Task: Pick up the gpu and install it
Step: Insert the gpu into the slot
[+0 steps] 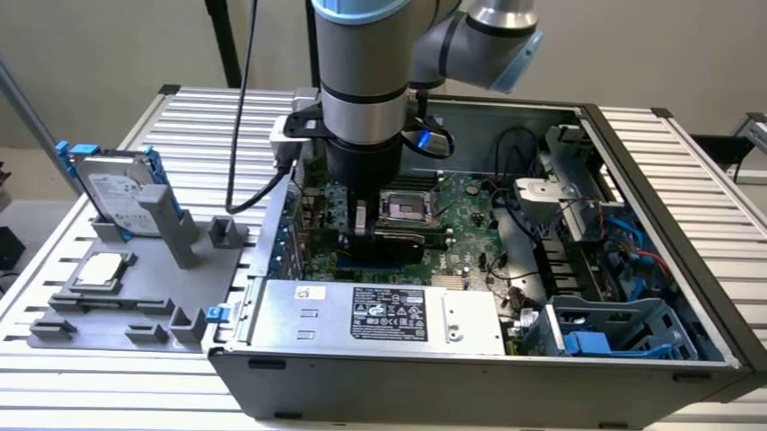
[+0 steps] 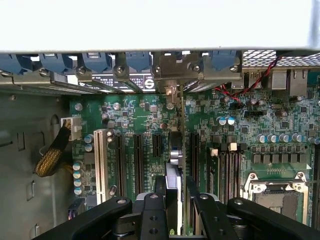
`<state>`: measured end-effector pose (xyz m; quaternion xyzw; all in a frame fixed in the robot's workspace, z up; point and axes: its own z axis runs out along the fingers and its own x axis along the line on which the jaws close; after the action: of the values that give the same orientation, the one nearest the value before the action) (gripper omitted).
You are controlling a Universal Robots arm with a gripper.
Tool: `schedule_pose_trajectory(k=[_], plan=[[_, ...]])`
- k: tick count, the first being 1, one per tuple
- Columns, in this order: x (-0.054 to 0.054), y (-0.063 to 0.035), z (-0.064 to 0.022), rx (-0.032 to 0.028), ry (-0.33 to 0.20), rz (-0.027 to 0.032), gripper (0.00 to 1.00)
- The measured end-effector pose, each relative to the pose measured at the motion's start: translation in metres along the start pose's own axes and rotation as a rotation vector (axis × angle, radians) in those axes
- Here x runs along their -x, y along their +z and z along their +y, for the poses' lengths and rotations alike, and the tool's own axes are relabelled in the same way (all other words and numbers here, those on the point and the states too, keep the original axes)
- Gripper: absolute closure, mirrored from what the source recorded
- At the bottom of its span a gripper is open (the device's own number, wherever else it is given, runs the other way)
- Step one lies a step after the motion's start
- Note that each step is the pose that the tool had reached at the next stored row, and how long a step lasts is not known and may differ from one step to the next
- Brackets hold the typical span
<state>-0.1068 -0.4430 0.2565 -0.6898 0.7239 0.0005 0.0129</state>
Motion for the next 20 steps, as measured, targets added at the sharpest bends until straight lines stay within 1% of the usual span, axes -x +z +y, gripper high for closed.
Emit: schedule_pose_trajectory(k=[13,16,20], plan=[[-0.0004,0.0066,0.0002,0.0007,0.000,0.0035,0.73],[-0.0003,0.0091,0.0004,-0.0001,0.000,0.0037,0.73],[-0.0005,0.0102,0.0002,0.0003,0.000,0.0067,0.73]])
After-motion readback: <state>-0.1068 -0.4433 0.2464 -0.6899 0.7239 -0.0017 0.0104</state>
